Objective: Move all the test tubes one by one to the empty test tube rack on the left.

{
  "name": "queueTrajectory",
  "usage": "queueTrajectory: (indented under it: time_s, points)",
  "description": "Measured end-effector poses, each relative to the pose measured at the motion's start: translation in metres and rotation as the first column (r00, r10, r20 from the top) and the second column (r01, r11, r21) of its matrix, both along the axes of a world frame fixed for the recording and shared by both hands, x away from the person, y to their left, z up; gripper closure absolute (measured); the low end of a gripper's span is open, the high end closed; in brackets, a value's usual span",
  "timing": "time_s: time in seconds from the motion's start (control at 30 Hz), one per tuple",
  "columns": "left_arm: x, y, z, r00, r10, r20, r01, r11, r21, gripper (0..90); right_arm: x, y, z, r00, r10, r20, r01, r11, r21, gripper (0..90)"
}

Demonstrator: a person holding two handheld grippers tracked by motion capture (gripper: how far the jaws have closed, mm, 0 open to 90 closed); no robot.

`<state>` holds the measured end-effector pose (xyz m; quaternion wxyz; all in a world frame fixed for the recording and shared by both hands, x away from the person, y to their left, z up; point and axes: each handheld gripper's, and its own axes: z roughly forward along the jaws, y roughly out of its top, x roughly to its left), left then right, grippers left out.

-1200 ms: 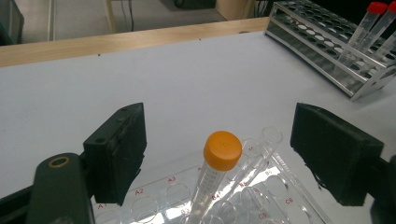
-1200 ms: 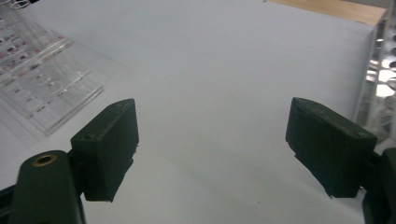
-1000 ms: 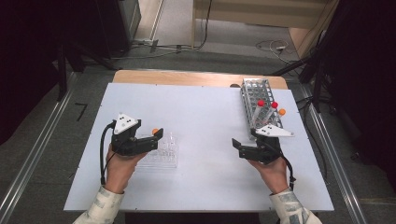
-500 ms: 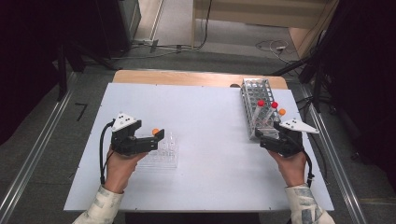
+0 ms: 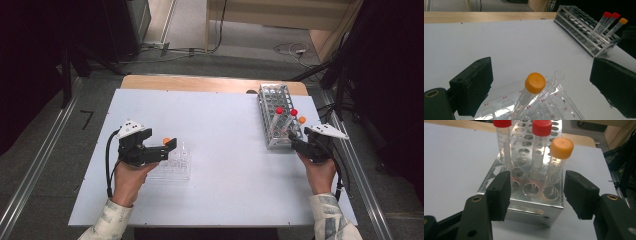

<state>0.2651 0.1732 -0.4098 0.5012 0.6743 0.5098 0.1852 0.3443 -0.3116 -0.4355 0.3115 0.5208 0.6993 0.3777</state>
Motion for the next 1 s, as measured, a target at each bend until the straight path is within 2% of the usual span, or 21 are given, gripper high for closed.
queueTrajectory:
  time_s: [0.1, 0.4, 0.73, 1.0]
  points:
    - [0.0, 0.0, 0.001, 1.0, -0.001, 0.005, 0.001, 1.0, 0.003, 5.5, 0.004, -0.001, -0.001, 0.9999, -0.014, 0.005, 0.014, 1.0, 0.01, 45.2]
    - [0.0, -0.003, 0.001, 0.9999, -0.004, 0.01, 0.004, 0.9994, 0.033, 6.7, 0.02, -0.01, -0.006, 0.9989, -0.039, -0.025, 0.04, 0.998, 0.045, 58.7]
    - [-0.001, -0.005, 0.001, 0.9998, -0.005, 0.019, 0.004, 0.9991, 0.042, 7.7, 0.033, -0.011, -0.005, 0.9984, -0.034, -0.045, 0.036, 0.999, 0.031, 69.8]
    - [-0.002, -0.006, 0.002, 0.9996, 0.011, 0.028, -0.012, 0.9981, 0.06, 7.6, 0.033, -0.01, -0.001, 0.9987, -0.023, -0.046, 0.024, 0.999, 0.027, 71.5]
